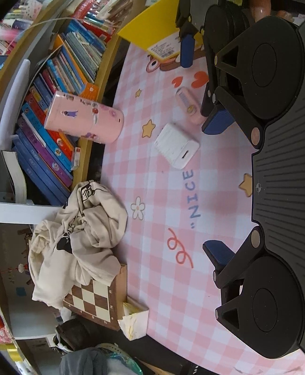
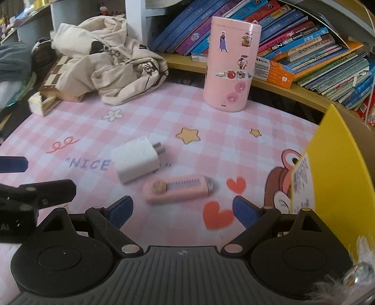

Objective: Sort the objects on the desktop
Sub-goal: 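Close the left gripper on the white charger while the right closes on the pink knife, then carry the charger in the left gripper and knife in the right toward the yellow box, then lower the charger with the left gripper while the right lowers the knife into the box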

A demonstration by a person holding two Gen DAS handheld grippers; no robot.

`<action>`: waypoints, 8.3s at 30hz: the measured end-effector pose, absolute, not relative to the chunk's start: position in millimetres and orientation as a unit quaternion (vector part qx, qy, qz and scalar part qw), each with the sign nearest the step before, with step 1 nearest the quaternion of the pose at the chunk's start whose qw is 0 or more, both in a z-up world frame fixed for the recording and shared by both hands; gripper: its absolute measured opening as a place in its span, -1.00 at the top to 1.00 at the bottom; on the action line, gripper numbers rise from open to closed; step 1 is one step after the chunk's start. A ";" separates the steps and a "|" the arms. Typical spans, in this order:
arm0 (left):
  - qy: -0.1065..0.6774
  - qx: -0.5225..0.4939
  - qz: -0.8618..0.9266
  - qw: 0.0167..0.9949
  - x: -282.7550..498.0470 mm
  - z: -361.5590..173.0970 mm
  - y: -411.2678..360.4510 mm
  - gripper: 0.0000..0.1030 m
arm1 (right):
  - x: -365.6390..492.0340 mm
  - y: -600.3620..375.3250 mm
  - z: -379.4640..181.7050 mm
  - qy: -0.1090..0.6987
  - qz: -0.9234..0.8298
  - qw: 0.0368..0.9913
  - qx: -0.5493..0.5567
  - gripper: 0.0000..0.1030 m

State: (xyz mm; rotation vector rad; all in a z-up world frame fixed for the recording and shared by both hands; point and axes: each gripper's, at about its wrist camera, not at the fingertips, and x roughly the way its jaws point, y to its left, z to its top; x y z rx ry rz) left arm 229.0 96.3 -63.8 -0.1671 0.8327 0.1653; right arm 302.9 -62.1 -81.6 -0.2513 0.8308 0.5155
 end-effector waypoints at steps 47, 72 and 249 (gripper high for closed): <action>0.418 0.003 -0.057 0.907 306.0 -97.1 84.0 0.19 | 330.3 -88.8 -100.8 0.407 0.186 0.891 -0.079 -0.62; 0.417 -0.078 -0.024 0.905 234.0 -66.0 95.9 0.19 | 288.6 -95.8 -69.9 0.397 0.227 0.886 -0.070 -0.48; 0.320 -0.011 -0.061 0.946 262.0 4.8 -189.0 -0.72 | 320.7 -348.1 -16.3 0.356 0.299 0.873 -0.147 -0.67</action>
